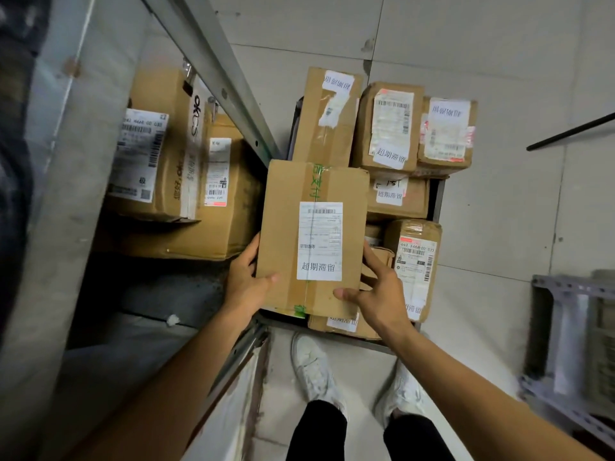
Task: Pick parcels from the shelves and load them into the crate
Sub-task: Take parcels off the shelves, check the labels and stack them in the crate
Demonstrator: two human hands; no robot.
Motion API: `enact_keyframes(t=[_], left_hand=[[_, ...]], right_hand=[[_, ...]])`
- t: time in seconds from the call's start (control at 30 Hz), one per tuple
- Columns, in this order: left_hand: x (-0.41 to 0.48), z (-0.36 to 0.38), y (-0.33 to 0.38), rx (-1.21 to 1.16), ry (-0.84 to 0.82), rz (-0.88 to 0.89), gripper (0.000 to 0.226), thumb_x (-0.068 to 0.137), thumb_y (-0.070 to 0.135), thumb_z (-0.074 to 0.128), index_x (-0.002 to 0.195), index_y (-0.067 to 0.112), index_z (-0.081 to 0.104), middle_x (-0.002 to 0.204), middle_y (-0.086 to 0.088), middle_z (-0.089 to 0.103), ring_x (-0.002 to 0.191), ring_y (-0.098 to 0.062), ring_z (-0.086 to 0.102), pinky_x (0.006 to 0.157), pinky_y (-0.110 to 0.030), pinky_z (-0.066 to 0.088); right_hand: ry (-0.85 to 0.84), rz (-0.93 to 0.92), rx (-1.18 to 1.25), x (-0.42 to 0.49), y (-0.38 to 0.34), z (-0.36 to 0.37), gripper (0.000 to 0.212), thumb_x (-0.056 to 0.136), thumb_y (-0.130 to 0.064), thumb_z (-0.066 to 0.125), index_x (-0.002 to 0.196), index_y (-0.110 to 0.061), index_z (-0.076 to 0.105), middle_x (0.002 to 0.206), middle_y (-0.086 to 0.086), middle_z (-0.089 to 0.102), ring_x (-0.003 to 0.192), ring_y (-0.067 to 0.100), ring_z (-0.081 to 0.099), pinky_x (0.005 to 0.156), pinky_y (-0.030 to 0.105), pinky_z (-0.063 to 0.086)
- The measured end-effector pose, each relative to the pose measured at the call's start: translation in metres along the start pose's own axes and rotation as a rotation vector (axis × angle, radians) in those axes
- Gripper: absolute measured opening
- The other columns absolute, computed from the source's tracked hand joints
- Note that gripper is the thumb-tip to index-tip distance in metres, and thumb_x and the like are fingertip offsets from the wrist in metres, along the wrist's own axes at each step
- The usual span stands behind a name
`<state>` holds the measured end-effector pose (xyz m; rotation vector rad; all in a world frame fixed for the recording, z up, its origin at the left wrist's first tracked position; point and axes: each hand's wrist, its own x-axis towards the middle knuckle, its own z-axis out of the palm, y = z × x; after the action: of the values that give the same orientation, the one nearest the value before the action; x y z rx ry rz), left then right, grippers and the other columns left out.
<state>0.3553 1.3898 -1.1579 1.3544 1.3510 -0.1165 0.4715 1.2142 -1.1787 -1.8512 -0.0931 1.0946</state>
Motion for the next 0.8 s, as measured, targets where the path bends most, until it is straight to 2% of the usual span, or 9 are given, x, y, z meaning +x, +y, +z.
enact_keyframes(t=[0.07,0.13,0.23,0.3,0.37,0.43,0.53,0.67,0.8], left_hand=[[-0.001,0.0,0.003,0.017,0.003,-0.005,0.086,0.078,-0.02,0.063,0.144,0.031,0.042,0.107,0.024,0.055,0.11,-0.007,0.053,0.089,-0.024,0.048],[-0.004,-0.001,0.009,0.047,0.007,-0.008,0.086,0.078,-0.02,0.063,0.145,0.028,0.041,0.116,0.019,0.055,0.111,-0.007,0.052,0.084,-0.019,0.046],[-0.012,-0.002,0.022,0.132,0.041,-0.011,0.087,0.076,-0.015,0.069,0.148,0.02,0.036,0.144,0.001,0.048,0.132,-0.019,0.044,0.104,-0.031,0.04],[-0.021,-0.003,0.034,0.214,0.059,0.005,0.087,0.076,-0.008,0.073,0.149,0.019,0.034,0.147,-0.002,0.045,0.135,-0.019,0.041,0.103,-0.029,0.035],[-0.036,-0.004,0.05,0.297,0.06,0.046,0.084,0.077,-0.001,0.075,0.148,0.022,0.037,0.144,0.0,0.048,0.131,-0.016,0.044,0.098,-0.026,0.034],[-0.055,-0.006,0.069,0.372,0.031,0.097,0.081,0.077,0.002,0.076,0.147,0.022,0.039,0.143,0.0,0.049,0.128,-0.014,0.045,0.101,-0.027,0.035],[-0.089,-0.011,0.106,0.535,-0.056,0.186,0.078,0.077,0.007,0.077,0.145,0.017,0.041,0.139,-0.003,0.052,0.127,-0.019,0.047,0.106,-0.033,0.038],[-0.145,-0.015,0.163,0.774,-0.179,0.258,0.066,0.077,0.011,0.079,0.136,0.017,0.05,0.126,-0.002,0.058,0.118,-0.019,0.051,0.099,-0.031,0.043],[-0.219,-0.024,0.231,0.904,-0.182,0.339,0.041,0.077,0.015,0.079,0.114,0.018,0.062,0.108,0.001,0.062,0.105,-0.017,0.057,0.091,-0.03,0.046]], right_hand=[[0.001,0.003,-0.003,-0.001,0.0,-0.001,0.101,0.064,0.007,0.081,0.145,-0.035,0.038,0.122,-0.038,0.055,0.121,0.01,0.055,0.1,0.039,0.051],[0.004,0.019,-0.006,-0.003,-0.003,-0.002,0.1,0.066,0.006,0.081,0.147,-0.032,0.037,0.128,-0.019,0.059,0.121,0.013,0.055,0.097,0.039,0.052],[0.001,0.049,-0.05,-0.008,-0.013,-0.005,0.095,0.067,-0.004,0.085,0.146,-0.03,0.039,0.131,-0.007,0.058,0.124,0.019,0.053,0.101,0.042,0.048],[-0.008,0.071,-0.117,-0.015,-0.025,-0.01,0.093,0.066,-0.013,0.087,0.146,-0.025,0.041,0.132,-0.004,0.057,0.126,0.018,0.051,0.103,0.036,0.045],[-0.033,0.068,-0.22,-0.026,-0.044,-0.02,0.089,0.069,-0.019,0.086,0.146,-0.021,0.041,0.134,-0.003,0.056,0.124,0.018,0.051,0.095,0.026,0.042],[-0.061,0.047,-0.345,-0.038,-0.068,-0.032,0.085,0.073,-0.025,0.083,0.146,-0.018,0.041,0.139,0.0,0.054,0.124,0.022,0.052,0.093,0.027,0.041],[-0.114,-0.002,-0.572,-0.059,-0.116,-0.057,0.072,0.078,-0.035,0.078,0.141,-0.017,0.047,0.135,0.004,0.058,0.12,0.025,0.055,0.089,0.028,0.04],[-0.267,-0.116,-0.947,-0.094,-0.194,-0.092,0.057,0.075,-0.027,0.081,0.125,-0.013,0.056,0.125,0.007,0.063,0.111,0.026,0.058,0.088,0.034,0.048],[-0.407,-0.199,-1.29,-0.144,-0.284,-0.124,0.067,0.073,-0.017,0.081,0.133,-0.013,0.05,0.131,0.008,0.057,0.117,0.028,0.055,0.093,0.031,0.045]])
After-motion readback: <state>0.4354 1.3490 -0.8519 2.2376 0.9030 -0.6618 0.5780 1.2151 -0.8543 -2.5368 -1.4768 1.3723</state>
